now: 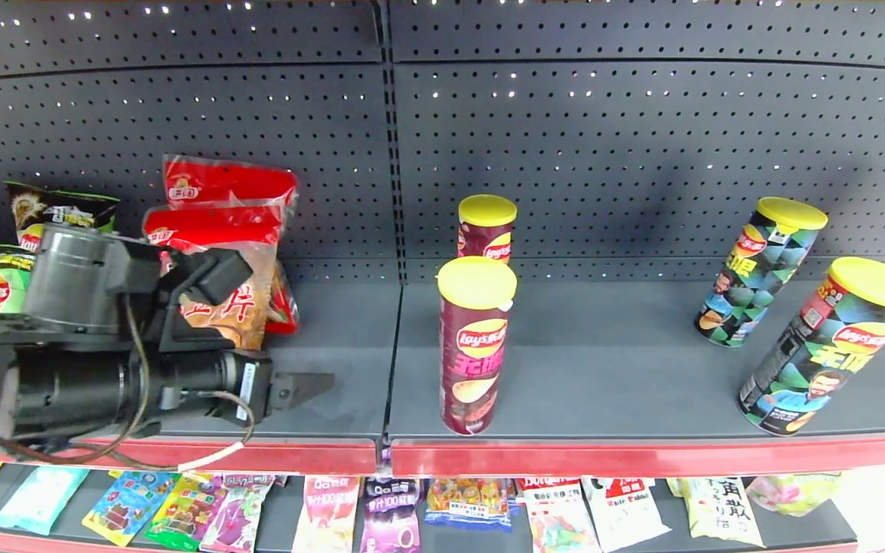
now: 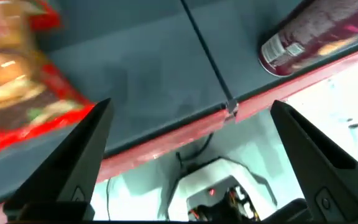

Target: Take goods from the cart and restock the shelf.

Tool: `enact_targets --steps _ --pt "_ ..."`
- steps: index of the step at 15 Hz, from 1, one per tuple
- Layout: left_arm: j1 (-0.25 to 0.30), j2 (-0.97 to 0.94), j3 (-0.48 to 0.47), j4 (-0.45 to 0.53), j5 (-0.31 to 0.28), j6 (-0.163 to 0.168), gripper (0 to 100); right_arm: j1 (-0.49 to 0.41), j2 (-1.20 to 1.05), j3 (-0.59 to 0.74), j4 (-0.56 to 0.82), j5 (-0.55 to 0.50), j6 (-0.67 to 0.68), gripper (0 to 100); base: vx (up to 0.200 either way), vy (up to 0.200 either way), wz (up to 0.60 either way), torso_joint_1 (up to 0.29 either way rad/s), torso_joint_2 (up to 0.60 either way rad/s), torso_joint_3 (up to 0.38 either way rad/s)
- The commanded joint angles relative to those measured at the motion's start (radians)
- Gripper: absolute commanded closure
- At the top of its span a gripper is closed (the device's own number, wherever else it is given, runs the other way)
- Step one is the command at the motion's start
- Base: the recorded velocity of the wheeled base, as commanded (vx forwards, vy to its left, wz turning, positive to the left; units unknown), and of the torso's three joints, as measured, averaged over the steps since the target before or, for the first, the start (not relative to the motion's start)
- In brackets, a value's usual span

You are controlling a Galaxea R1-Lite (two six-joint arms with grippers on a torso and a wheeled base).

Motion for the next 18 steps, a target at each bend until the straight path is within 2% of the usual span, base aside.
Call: enact_targets --steps 1,4,15,18 --pt "-0.037 0.154 -0.046 -0.005 0.001 0.007 0 0.0 0.001 0.0 0.0 0.0 0.0 0 0.0 0.0 0.0 0.0 0.0 0.0" --pt "-0.065 0.257 -0.092 -0.067 0.025 0.01 0 0.002 0.001 0.0 0.0 0.0 0.0 0 0.0 0.0 0.0 0.0 0.0 0.0" --pt "-0.144 0.369 -0.178 -0.067 0.03 0.01 0 0.002 0.001 0.0 0.0 0.0 0.0 0 0.0 0.0 0.0 0.0 0.0 0.0" --pt "-0.152 0.38 -0.183 -0.067 0.03 0.011 0 0.002 0.001 0.0 0.0 0.0 0.0 0 0.0 0.0 0.0 0.0 0.0 0.0"
